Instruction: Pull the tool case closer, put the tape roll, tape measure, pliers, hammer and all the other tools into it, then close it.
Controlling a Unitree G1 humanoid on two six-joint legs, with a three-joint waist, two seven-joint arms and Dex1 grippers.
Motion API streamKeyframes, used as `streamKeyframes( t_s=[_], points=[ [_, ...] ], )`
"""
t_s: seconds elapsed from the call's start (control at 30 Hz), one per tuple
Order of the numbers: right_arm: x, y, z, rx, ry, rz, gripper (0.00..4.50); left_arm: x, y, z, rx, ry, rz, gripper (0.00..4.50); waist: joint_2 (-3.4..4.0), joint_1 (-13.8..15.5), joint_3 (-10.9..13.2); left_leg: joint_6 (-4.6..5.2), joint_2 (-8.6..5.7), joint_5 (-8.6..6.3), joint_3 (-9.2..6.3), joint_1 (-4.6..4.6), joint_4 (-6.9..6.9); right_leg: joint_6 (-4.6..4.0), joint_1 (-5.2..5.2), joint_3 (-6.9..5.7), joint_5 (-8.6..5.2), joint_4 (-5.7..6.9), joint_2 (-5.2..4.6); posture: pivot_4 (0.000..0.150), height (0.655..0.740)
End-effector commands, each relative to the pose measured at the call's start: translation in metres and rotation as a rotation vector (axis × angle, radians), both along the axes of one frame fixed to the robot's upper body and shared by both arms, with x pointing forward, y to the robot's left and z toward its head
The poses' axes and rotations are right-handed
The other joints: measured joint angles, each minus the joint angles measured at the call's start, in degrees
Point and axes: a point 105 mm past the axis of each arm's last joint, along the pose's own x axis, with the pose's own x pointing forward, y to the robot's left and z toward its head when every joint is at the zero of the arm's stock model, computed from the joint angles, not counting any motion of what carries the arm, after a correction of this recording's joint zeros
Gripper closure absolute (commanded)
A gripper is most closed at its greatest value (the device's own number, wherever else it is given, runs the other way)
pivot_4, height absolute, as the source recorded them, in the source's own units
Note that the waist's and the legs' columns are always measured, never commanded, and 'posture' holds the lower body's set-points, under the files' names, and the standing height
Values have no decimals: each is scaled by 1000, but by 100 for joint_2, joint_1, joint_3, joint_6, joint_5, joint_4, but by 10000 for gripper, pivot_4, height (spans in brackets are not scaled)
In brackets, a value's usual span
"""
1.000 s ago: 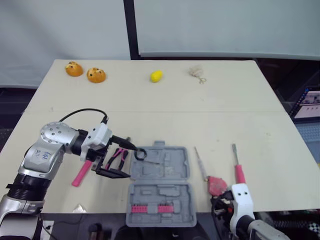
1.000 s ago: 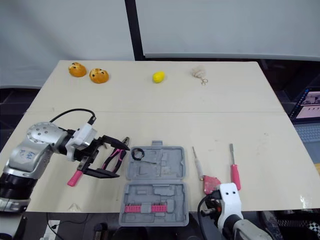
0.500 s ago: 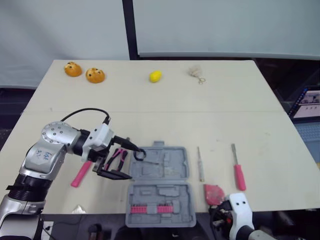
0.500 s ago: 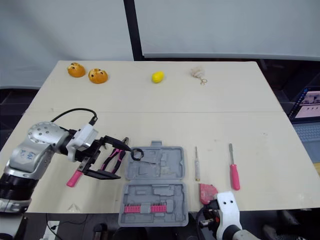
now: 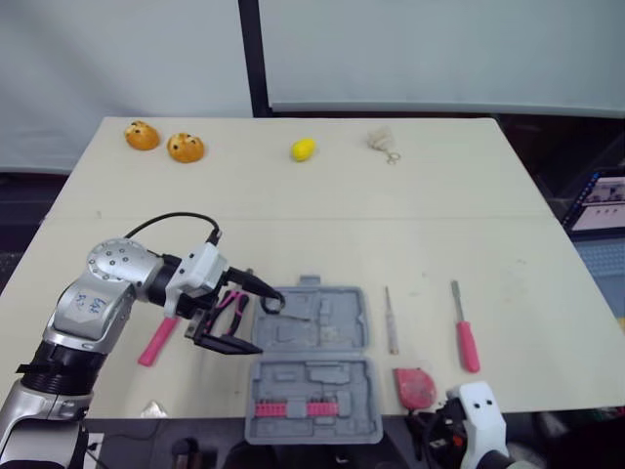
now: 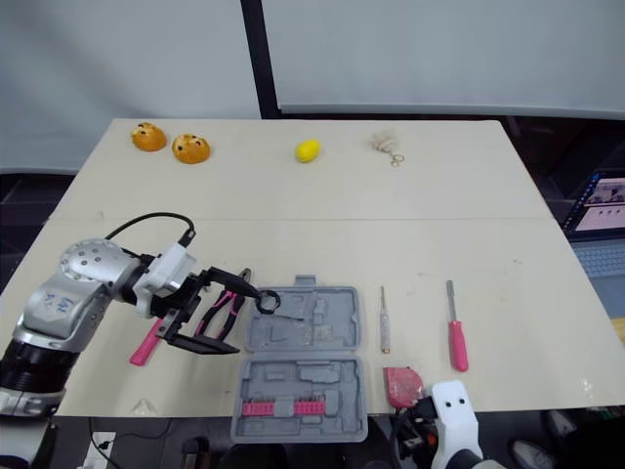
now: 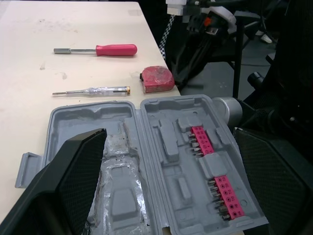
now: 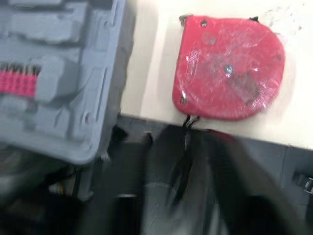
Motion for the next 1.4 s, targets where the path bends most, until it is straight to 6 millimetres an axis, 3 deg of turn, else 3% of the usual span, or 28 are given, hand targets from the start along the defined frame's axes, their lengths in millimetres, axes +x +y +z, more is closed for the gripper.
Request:
streamKeyframes(
  t_s=[0.03, 0.07, 0.17, 0.27, 0.5, 0.87, 1.4],
  points=[
    [1, 9, 64, 113, -143, 236, 5562, -5, -3, 9, -14, -26, -28, 0, -23, 2, 13, 2, -1, -1, -1, 3, 3, 1, 9, 0, 1, -3, 1, 1500, 7400],
    [0, 6, 76, 91, -167, 308, 695, -6, -3, 9, -14, -25, -31, 0, -31, 13, 18, 6, -3, 4, -5, 7, -6, 4, 17, 1, 2, -8, 2, 1500, 7400],
    [13, -17, 91, -44, -262, 418, 695, -8, -3, 9, -10, -26, -38, 0, -54, 39, 23, 2, 0, 24, -41, 6, -15, 8, 17, -6, 6, -35, 16, 1500, 7400],
    [26, -34, 80, -198, -333, 589, 695, -11, -2, 8, 0, -42, -41, 0, -56, 65, 22, 8, -1, 25, -55, -3, -12, 16, 18, -13, 11, -45, 12, 1500, 7400],
    [43, -52, 46, -308, -372, 832, 695, -19, -1, 9, 4, -41, -45, 0, -49, 168, 26, 29, -9, 15, -38, -10, -6, 29, 13, -14, 18, -56, -2, 1500, 7400],
    [57, -47, 11, -376, -395, 1072, 695, -26, -1, 7, 19, -79, -57, 0, -26, 177, 42, 25, -2, 19, -26, -3, 44, 15, 14, -11, 16, -17, -4, 1500, 7400],
    [75, -35, -4, -403, -417, 1091, 695, -26, -3, 5, 19, -99, -66, 0, -23, 172, 43, 24, 1, 18, -19, 6, 59, 5, 8, -11, 11, 18, -5, 1500, 7400]
  ],
)
